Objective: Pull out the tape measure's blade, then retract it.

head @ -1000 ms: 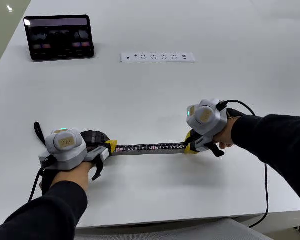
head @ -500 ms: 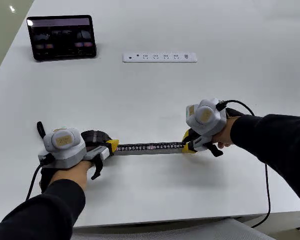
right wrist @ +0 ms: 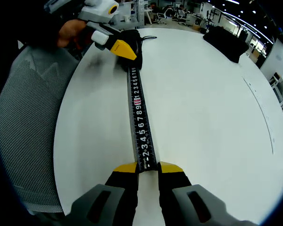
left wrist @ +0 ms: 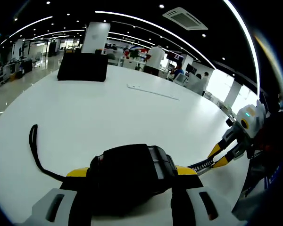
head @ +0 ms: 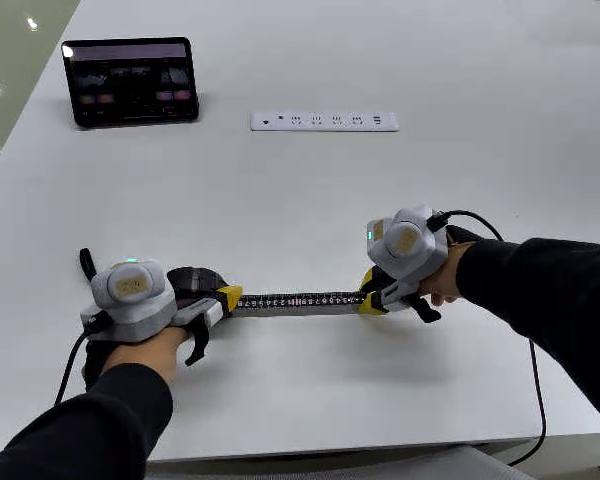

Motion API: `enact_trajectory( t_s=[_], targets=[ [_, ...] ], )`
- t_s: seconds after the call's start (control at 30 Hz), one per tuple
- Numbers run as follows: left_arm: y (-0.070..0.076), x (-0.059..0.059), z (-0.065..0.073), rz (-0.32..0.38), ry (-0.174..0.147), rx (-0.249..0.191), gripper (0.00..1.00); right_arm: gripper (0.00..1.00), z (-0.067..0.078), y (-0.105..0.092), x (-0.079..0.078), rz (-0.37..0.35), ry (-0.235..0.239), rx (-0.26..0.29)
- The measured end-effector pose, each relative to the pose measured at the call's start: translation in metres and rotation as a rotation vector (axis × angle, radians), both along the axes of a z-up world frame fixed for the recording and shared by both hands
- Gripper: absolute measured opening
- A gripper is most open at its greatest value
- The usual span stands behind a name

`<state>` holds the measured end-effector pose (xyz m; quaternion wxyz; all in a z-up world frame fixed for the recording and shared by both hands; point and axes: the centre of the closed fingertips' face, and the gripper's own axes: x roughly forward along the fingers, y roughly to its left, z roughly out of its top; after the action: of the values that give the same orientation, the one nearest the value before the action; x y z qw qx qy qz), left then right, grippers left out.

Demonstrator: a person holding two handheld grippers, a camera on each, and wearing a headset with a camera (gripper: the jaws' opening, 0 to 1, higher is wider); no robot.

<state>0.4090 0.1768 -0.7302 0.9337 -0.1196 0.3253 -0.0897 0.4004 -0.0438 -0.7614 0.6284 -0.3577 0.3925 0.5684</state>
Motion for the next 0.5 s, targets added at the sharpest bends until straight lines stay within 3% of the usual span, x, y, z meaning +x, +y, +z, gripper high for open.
enact_trajectory(
  t_s=[0.5],
  targets=[
    [0.0, 0.0, -0.001, -0.003, 0.005, -0.009, 0.63, 0.11, 0.001, 0.013, 0.001, 0.013, -0.007, 0.028]
  ],
)
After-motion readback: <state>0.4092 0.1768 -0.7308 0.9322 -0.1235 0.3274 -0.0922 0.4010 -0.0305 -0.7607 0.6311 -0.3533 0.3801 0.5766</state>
